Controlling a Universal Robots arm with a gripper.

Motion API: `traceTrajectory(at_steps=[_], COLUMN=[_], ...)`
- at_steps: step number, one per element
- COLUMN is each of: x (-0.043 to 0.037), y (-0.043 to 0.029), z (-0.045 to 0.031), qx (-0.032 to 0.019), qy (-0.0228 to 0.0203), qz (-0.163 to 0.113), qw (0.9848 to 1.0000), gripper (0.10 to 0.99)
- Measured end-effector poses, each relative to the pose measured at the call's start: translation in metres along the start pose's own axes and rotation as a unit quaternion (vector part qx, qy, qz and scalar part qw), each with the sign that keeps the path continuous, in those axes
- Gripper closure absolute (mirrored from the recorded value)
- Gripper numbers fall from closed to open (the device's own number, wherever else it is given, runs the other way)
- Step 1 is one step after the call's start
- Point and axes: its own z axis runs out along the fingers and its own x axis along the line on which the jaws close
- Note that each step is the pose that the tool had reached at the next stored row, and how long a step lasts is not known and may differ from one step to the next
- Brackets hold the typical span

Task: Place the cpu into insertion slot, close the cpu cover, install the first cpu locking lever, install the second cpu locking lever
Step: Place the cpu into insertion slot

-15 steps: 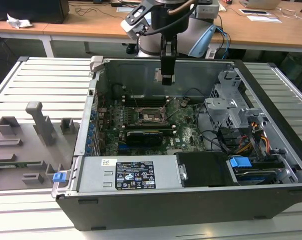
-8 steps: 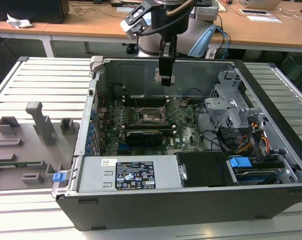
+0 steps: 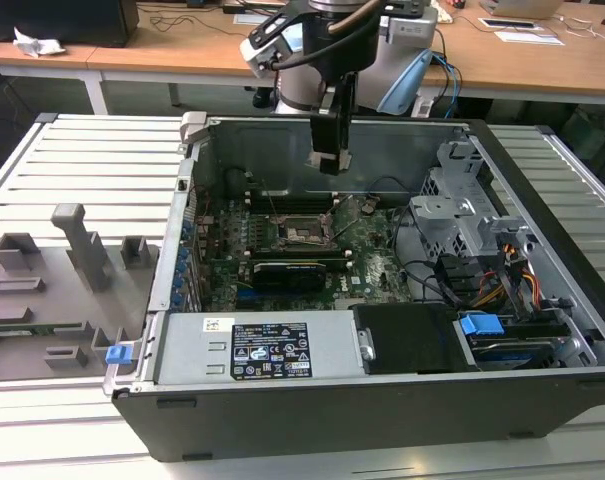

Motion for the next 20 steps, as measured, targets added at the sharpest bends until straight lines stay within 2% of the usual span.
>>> traceTrajectory(at_steps=[1, 6, 8, 9, 11, 12, 13, 15, 17, 18, 20], x=[0.0000, -0.0001, -0.0001, -0.0003, -0.0009, -0.0011, -0.0011, -0.0012, -0.0012, -0.0012, -0.0012], y=[0.0000, -0.0006, -0.0007, -0.0010, -0.0026, -0.0030, -0.0032, -0.0034, -0.0036, -0.0036, -0.0037], z=[0.0004, 0.0065, 0.0084, 0.0095, 0.0119, 0.0127, 0.0138, 0.0158, 0.0182, 0.0186, 0.0200], qx=[-0.0001, -0.0003, -0.0005, -0.0006, -0.0003, -0.0002, 0.0002, 0.0008, 0.0014, 0.0016, 0.0022], qy=[-0.0010, -0.0028, -0.0050, -0.0066, -0.0061, -0.0055, -0.0040, -0.0012, 0.0020, 0.0026, 0.0055], qz=[0.011, 0.027, 0.048, 0.065, 0.065, 0.059, 0.040, 0.008, -0.028, -0.036, -0.070], qw=[0.9999, 0.9996, 0.9988, 0.9978, 0.9979, 0.9982, 0.9992, 1.0000, 0.9996, 0.9993, 0.9976], gripper=[0.545, 0.545, 0.545, 0.545, 0.545, 0.545, 0.545, 0.545, 0.545, 0.545, 0.545])
